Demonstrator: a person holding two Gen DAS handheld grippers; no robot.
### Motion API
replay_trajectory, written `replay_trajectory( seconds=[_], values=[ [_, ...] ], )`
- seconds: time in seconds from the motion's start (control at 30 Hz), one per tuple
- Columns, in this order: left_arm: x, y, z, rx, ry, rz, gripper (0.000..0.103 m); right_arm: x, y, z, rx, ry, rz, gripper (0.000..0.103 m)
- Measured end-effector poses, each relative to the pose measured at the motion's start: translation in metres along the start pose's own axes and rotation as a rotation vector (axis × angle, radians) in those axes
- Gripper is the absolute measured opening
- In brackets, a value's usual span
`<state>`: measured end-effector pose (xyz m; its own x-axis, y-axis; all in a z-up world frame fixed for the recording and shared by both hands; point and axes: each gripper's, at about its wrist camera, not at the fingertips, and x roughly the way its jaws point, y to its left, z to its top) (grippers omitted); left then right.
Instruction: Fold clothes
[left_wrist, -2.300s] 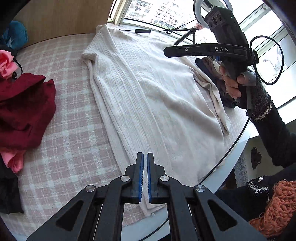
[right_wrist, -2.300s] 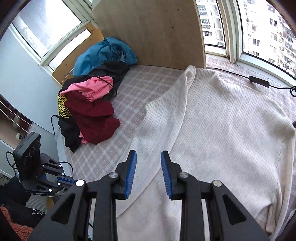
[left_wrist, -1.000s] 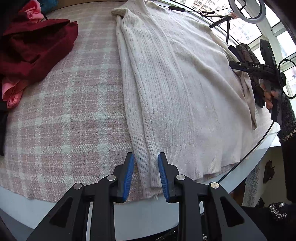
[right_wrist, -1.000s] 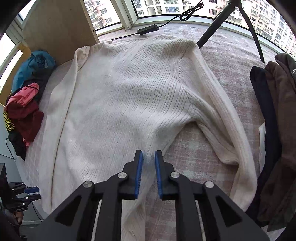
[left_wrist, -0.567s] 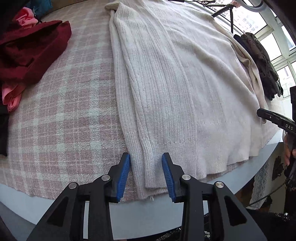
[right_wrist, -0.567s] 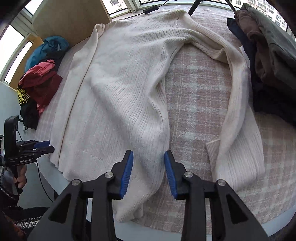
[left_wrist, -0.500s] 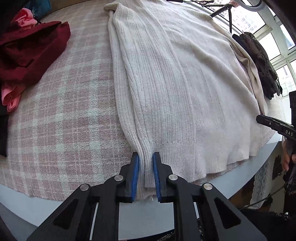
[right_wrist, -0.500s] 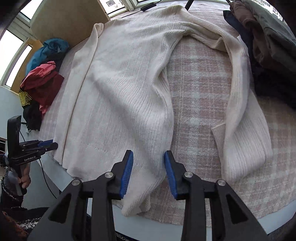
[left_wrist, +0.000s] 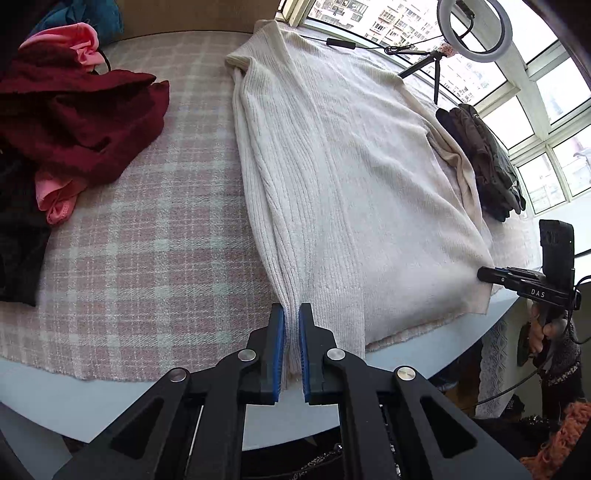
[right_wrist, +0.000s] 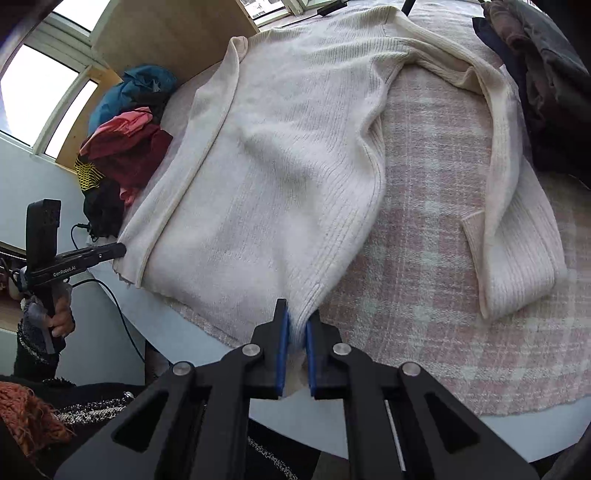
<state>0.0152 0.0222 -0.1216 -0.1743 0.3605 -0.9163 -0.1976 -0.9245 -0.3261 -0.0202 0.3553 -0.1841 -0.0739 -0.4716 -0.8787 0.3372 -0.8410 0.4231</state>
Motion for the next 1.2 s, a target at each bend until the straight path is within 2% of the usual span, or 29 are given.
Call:
replay_trajectory(
  seconds=[0.07,0.13,0.2,0.23,0.27,0.33,0.4,0.53,0.63,0.7,0.73,0.77,0.8,0.83,0.9,0.97,1.07,1.13,1.2],
  values=[
    [0.004,0.002,-0.003,0.007,0.008,0.022,0.007,-0.002,0.0,-0.003,-0.016,0.015,-0.007,0.008],
    [0.007,0.005,-0.006,0.015,0.016,0.045,0.007,0.01,0.005,-0.007,-0.046,0.092,-0.049,0.012],
    [0.042,0.008,0.021,0.006,0.044,0.052,0.007,0.013,0.005,-0.003,-0.051,0.121,-0.072,0.014],
    [0.048,0.008,0.021,0.013,0.051,0.06,0.007,0.012,0.004,0.001,-0.049,0.126,-0.08,0.018],
    [0.053,0.007,0.021,0.021,0.057,0.068,0.007,0.007,0.003,0.008,-0.048,0.112,-0.085,0.021],
    [0.061,0.005,0.019,0.04,0.065,0.09,0.007,-0.013,-0.001,0.031,-0.054,0.037,-0.089,0.04],
    [0.063,0.006,0.018,0.04,0.07,0.085,0.007,-0.028,-0.007,0.064,-0.071,-0.044,-0.111,0.045],
    [0.065,0.006,0.016,0.027,0.071,0.089,0.007,-0.02,-0.032,0.151,0.003,-0.153,-0.183,0.045],
    [0.069,0.003,0.018,0.026,0.072,0.102,0.007,0.013,-0.058,0.211,0.124,-0.143,-0.21,0.045],
    [0.072,0.001,0.02,0.023,0.072,0.104,0.007,0.032,-0.067,0.233,0.176,-0.137,-0.19,0.045],
    [0.072,0.001,0.02,0.022,0.072,0.106,0.007,0.037,-0.069,0.239,0.169,-0.135,-0.201,0.04],
    [0.072,0.001,0.02,0.018,0.072,0.106,0.007,0.04,-0.067,0.241,0.14,-0.131,-0.243,0.031],
    [0.072,0.001,0.02,0.015,0.072,0.106,0.007,0.043,-0.066,0.244,0.112,-0.126,-0.285,0.008],
    [0.072,0.001,0.02,0.012,0.072,0.106,0.007,0.044,-0.064,0.245,0.082,-0.128,-0.334,0.006],
    [0.073,0.003,0.02,0.002,0.07,0.103,0.007,0.041,-0.062,0.245,0.029,-0.133,-0.422,0.007],
    [0.078,0.005,0.023,-0.005,0.069,0.099,0.007,0.039,-0.058,0.247,0.03,-0.085,-0.413,0.008],
    [0.077,0.005,0.022,-0.013,0.065,0.093,0.007,0.011,-0.024,0.243,-0.004,-0.116,-0.436,0.013],
    [0.077,0.005,0.022,-0.017,0.063,0.088,0.007,-0.011,0.014,0.244,-0.071,-0.18,-0.371,0.024],
    [0.074,0.004,0.02,-0.016,0.062,0.082,0.007,-0.004,0.058,0.265,-0.132,-0.195,-0.245,0.033]
  ],
)
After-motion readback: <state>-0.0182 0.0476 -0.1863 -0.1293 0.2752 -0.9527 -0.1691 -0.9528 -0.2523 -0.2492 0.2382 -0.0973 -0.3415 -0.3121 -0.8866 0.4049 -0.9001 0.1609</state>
